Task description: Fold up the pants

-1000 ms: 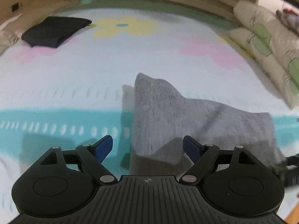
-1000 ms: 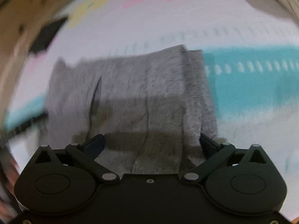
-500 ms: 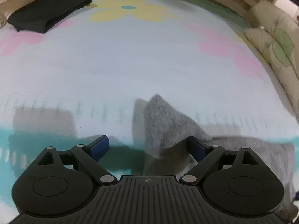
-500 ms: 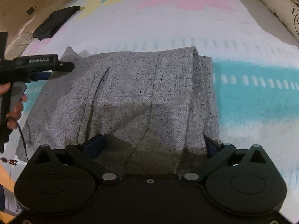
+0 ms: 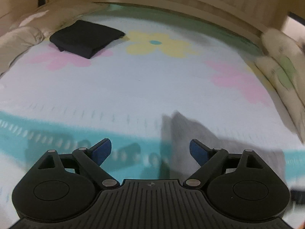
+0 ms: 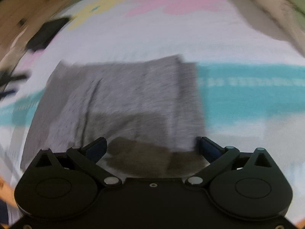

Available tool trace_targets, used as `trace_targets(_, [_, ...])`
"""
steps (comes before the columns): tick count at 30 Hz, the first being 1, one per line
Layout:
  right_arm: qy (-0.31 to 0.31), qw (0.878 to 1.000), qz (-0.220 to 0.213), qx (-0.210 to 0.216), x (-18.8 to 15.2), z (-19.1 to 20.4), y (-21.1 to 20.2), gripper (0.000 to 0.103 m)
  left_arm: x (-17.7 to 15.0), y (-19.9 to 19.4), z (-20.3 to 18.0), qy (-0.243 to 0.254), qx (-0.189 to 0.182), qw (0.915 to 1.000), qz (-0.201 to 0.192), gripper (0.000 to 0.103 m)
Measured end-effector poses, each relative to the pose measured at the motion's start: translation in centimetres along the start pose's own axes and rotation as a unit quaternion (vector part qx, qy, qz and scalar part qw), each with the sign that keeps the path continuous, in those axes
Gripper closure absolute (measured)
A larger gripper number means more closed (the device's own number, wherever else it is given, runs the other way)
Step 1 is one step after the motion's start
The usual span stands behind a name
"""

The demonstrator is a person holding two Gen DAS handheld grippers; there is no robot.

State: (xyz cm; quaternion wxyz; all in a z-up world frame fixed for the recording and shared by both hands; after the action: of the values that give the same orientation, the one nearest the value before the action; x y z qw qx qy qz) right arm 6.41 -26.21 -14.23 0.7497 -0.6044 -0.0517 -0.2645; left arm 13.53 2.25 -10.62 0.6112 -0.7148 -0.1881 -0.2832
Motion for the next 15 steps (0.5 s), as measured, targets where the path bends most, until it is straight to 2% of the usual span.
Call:
trace_targets(3, [0.03, 0.999, -0.035, 0.006, 0.9, -0.7, -2.3, 0.002, -2.4, -2.1, -2.4, 0.031, -0.006, 0.9995, -0.006, 0.014])
trace_targets(4, [0.031, 0.998, -0.046, 0.018, 1.0, -0.3, -3.1, 0.005, -3.4, -2.7, -3.3, 0.041, -0.01, 0.9991, -0.005, 0.013])
trace_targets(7, [-0.004, 0.997, -0.058, 0.056, 0.3, 2.8, -4.5, 0.024, -5.8, -3.3, -5.1, 0.06, -0.013, 0.9981, 0.0, 0.013])
trace_targets(8, [-0.025, 0.996, -0.058, 0.062, -0.2, 3.9, -4.7, 0.025, -6.7, -3.1, -5.6, 0.071, -0.011, 0.9974, 0.006, 0.013])
trace_targets(10, [-0.068, 0.995, -0.054, 0.052, -1.3, 5.4, -4.2, 0.026, -8.2, -1.9, -6.0, 0.094, 0.004, 0.9951, 0.028, 0.013])
trace_targets(12, [-0.097, 0.994, -0.041, 0.02, -2.4, 5.6, -2.9, 0.026, -9.9, -0.6, -6.0, 0.118, 0.022, 0.9915, 0.051, 0.011])
trace_targets(15, [-0.101, 0.995, -0.006, -0.01, -3.5, 4.6, -0.8, 0.025, -10.5, -0.3, -5.2, 0.091, 0.009, 0.9948, 0.044, 0.01])
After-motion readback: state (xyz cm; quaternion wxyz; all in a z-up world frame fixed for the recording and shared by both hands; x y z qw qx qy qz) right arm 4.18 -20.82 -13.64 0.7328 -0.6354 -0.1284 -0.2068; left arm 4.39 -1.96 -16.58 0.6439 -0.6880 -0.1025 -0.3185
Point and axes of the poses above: each gripper's, at about its wrist camera, not at the fingertips, and y roughly the way its jaws point, z to its left, x to its top, the point moved 10 cm from there along y, roughly the way its jaws point, and after that the axes turned 4 degrees about y, right-handed, at the moved point
